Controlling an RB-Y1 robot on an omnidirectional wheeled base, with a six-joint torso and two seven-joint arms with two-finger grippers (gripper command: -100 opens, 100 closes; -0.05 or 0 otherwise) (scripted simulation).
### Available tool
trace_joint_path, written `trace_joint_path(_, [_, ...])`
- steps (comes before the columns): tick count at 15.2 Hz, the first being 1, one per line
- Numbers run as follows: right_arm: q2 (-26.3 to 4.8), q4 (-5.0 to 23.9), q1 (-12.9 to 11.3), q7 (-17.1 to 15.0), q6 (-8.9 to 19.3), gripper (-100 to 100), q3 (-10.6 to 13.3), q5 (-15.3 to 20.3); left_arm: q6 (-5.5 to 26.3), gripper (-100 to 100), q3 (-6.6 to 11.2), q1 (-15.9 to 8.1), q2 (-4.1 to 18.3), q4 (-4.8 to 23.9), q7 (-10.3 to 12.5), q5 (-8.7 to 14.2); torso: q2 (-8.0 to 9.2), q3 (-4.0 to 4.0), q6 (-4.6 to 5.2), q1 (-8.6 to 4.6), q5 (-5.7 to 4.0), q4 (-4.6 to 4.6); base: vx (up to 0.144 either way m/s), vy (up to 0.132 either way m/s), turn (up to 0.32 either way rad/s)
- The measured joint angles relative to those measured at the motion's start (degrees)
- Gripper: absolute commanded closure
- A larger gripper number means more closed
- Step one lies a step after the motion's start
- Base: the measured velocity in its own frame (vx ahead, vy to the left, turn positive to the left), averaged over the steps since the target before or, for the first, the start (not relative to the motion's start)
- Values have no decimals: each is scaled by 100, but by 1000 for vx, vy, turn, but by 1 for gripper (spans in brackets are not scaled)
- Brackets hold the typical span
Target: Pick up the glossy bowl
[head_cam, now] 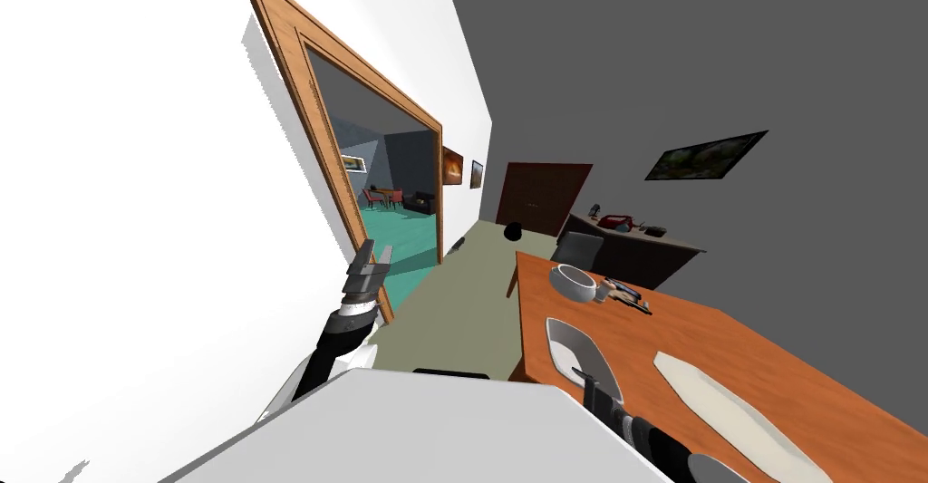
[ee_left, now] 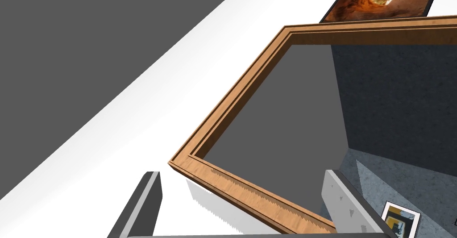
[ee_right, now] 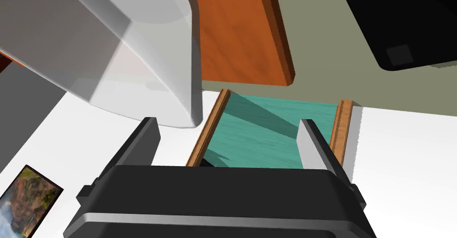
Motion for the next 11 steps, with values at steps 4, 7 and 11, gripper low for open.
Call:
trace_joint_path(4, [-416, 129, 200, 39, 131, -100, 125, 403, 0, 0, 0, 0, 0, 0, 0, 0, -2, -2, 1, -3, 0, -1, 83, 10, 47])
trace_joint_path(7, [-550, 326, 218, 105, 160, -100, 220, 640, 0, 0, 0, 0, 0, 0, 0, 0, 1, 1, 0, -8, -2, 0, 77, 3, 41])
trace_joint_path(11, [-623, 479, 258, 162, 190, -100, 284, 798, 0, 0, 0, -1, 0, 0, 0, 0, 22, 12, -2, -7, -3, 4, 20, 2, 92])
